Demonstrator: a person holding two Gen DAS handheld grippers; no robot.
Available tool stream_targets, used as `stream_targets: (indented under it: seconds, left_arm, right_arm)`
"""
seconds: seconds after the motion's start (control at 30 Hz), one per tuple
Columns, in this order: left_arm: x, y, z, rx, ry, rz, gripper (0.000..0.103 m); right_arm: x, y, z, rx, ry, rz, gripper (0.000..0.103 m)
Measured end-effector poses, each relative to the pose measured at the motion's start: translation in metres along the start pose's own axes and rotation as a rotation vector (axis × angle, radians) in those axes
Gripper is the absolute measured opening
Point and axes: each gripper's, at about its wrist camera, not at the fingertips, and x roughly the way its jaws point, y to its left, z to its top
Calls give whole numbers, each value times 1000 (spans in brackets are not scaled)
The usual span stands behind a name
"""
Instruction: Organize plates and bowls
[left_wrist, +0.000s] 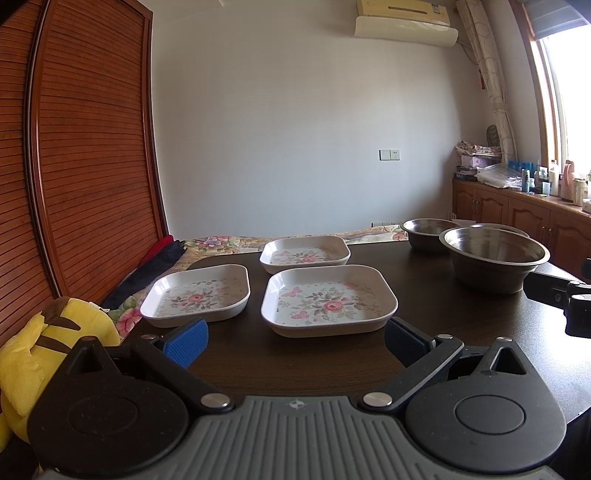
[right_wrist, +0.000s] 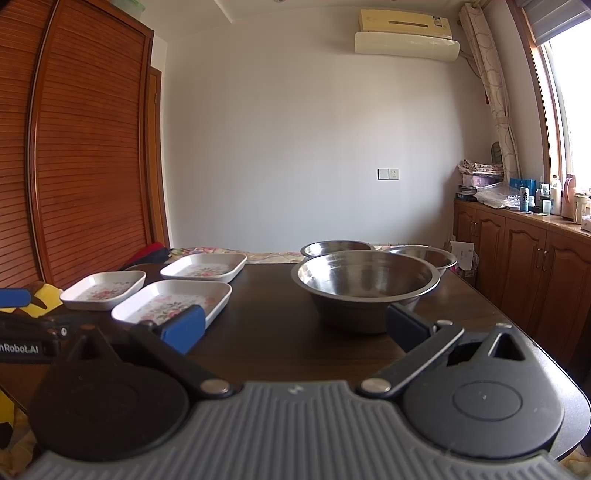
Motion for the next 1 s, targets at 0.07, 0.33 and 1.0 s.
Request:
stream_targets:
  seconds: [0.07,0.33,1.0]
  left_arm:
    - [0,0,0,0,0,0,103]
    - [0,-1,0,1,0,0,103]
    - [11,-2,-5,13,41,-26,103]
  right_arm:
    - [0,0,0,0,-1,-1,103]
    - [0,-1,0,0,1,-1,103]
    - [8,5,-7,-13,39,17,103]
